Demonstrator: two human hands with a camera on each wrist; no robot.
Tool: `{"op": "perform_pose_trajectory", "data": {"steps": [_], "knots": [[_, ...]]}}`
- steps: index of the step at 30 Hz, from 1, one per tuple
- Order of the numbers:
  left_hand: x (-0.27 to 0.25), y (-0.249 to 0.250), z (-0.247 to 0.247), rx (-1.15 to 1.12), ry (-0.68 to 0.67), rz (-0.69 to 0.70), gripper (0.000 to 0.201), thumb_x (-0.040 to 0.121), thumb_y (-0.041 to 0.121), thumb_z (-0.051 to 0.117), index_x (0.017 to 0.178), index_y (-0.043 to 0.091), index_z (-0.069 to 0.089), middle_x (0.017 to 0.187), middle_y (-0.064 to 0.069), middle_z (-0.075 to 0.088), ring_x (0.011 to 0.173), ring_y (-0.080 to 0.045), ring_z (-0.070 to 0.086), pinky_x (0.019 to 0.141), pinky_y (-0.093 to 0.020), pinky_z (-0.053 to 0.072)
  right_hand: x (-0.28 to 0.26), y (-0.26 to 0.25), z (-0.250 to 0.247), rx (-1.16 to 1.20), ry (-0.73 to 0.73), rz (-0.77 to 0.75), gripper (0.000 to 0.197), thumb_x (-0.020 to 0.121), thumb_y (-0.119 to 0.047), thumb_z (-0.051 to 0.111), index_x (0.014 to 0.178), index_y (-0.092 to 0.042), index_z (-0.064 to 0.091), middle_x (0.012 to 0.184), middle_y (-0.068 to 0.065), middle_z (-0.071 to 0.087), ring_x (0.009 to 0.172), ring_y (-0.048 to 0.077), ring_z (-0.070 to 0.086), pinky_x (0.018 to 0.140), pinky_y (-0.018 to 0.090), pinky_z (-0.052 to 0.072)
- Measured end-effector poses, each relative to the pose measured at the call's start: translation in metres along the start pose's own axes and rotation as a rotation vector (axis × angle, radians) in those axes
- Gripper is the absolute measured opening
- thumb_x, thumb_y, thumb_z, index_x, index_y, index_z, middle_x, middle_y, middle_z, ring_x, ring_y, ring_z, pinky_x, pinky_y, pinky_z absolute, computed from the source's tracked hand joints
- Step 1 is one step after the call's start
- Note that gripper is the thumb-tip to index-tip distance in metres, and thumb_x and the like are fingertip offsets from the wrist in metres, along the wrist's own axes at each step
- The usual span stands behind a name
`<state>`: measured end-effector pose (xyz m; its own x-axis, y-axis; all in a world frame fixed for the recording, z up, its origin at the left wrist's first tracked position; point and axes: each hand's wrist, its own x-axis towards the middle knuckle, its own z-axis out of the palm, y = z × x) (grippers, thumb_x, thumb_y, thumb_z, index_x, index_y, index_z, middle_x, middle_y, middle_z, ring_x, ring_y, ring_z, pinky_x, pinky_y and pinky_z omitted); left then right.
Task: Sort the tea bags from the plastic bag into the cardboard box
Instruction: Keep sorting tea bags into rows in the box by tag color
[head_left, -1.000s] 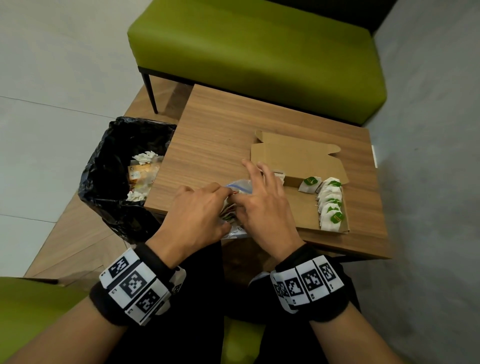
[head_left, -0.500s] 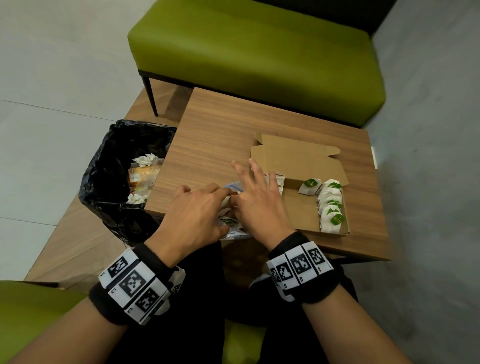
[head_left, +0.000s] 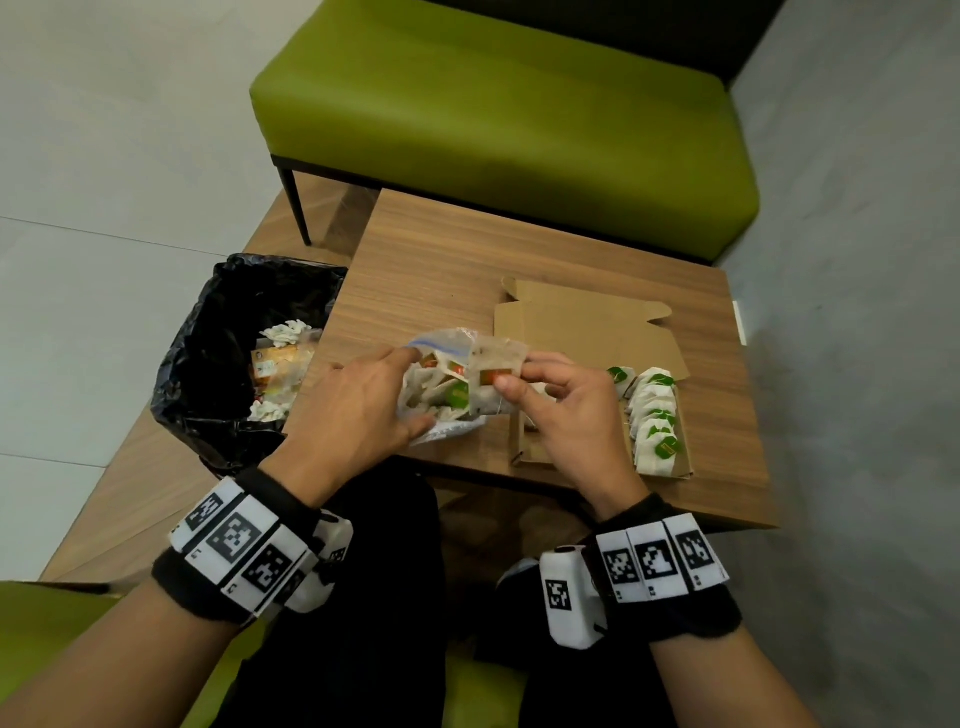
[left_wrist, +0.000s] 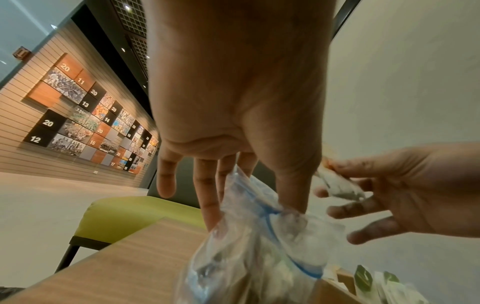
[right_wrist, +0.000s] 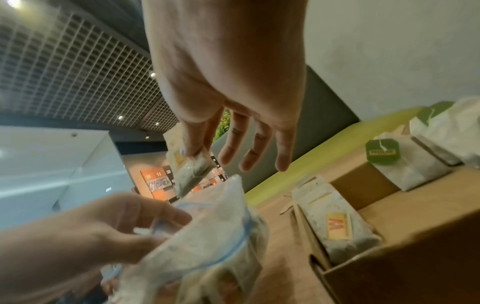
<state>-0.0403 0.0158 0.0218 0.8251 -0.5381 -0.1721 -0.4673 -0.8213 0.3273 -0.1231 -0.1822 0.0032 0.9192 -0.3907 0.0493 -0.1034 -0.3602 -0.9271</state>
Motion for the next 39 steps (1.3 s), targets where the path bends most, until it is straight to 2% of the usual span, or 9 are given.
{"op": "perform_pose_trajectory", "data": {"steps": [5,9,13,16,19,22,27,34,39], "knots": [[0.003,0.003,0.003,0.022,-0.08,0.019,0.059,0.087,0.052,0.063,0.139,0.026,0.048,0.138,-0.001,0.055,0.117,-0.024,0.059,0.095,-0.043,0.046,-0.004,0.0,-0.004,0.198,0.024,0.081,0.013,0.083,-0.022,0.078,0.092,-0.011,0.08,0.076,-0.003,0.075,0.068,0.006,0.063,0.064,0.022,0.05],[-0.002,0.007,0.002,0.029,-0.003,0.018,0.049,0.09,0.048,0.061,0.134,0.029,0.053,0.161,-0.009,0.026,0.132,-0.028,0.048,0.106,-0.048,0.037,-0.012,0.007,-0.011,0.247,0.01,0.123,0.003,0.084,-0.017,0.077,0.084,-0.015,0.079,0.07,-0.009,0.073,0.067,0.002,0.063,0.063,0.018,0.05],[-0.01,0.011,0.003,-0.144,0.204,0.075,0.046,0.089,0.043,0.065,0.129,0.022,0.056,0.158,-0.005,0.03,0.141,-0.023,0.033,0.111,-0.042,0.032,-0.022,0.016,-0.018,0.212,-0.055,0.186,0.007,0.084,-0.019,0.077,0.078,-0.017,0.078,0.07,-0.007,0.073,0.068,0.004,0.064,0.067,0.024,0.051],[-0.018,0.03,0.001,-0.364,0.291,0.176,0.046,0.09,0.04,0.064,0.131,0.02,0.054,0.146,0.003,0.044,0.131,-0.007,0.039,0.105,-0.024,0.031,-0.029,0.02,-0.023,0.23,-0.096,0.23,0.015,0.081,-0.025,0.077,0.085,-0.01,0.079,0.083,0.006,0.077,0.08,0.018,0.07,0.077,0.037,0.057],[-0.02,0.053,0.009,-0.739,0.026,0.104,0.051,0.093,0.035,0.063,0.139,0.02,0.048,0.125,0.014,0.058,0.108,0.005,0.057,0.091,-0.015,0.049,-0.036,0.018,-0.026,0.295,-0.129,0.235,0.023,0.08,-0.023,0.075,0.091,-0.003,0.077,0.091,0.016,0.076,0.088,0.028,0.072,0.081,0.039,0.058],[-0.018,0.059,0.024,-0.965,-0.135,0.107,0.032,0.095,0.02,0.063,0.127,0.015,0.062,0.107,0.006,0.072,0.098,-0.003,0.069,0.09,-0.027,0.056,-0.041,0.015,-0.027,0.366,-0.135,0.261,0.016,0.081,-0.015,0.074,0.093,-0.004,0.077,0.092,0.013,0.077,0.086,0.02,0.073,0.076,0.028,0.059],[-0.019,0.064,0.037,-1.085,-0.058,0.016,0.014,0.092,0.012,0.067,0.105,0.012,0.071,0.093,-0.001,0.077,0.086,-0.013,0.073,0.077,-0.031,0.06,-0.047,0.019,-0.031,0.389,-0.059,0.33,0.027,0.076,-0.017,0.079,0.1,-0.007,0.075,0.08,0.006,0.076,0.067,0.018,0.066,0.067,0.033,0.058],[-0.017,0.064,0.041,-1.276,0.003,-0.141,0.009,0.092,0.007,0.065,0.1,0.005,0.069,0.086,-0.011,0.076,0.072,-0.02,0.071,0.066,-0.027,0.058,-0.052,0.023,-0.041,0.397,-0.024,0.318,0.011,0.07,-0.02,0.081,0.079,-0.015,0.076,0.069,0.006,0.072,0.059,0.017,0.06,0.061,0.025,0.055],[-0.015,0.054,0.04,-1.259,0.013,-0.176,0.006,0.093,0.009,0.064,0.097,0.006,0.068,0.082,-0.009,0.075,0.071,-0.018,0.072,0.063,-0.022,0.057,-0.042,0.029,-0.066,0.395,0.099,0.335,0.025,0.071,-0.021,0.079,0.092,-0.009,0.075,0.077,0.007,0.076,0.062,0.015,0.064,0.061,0.023,0.055]]}}
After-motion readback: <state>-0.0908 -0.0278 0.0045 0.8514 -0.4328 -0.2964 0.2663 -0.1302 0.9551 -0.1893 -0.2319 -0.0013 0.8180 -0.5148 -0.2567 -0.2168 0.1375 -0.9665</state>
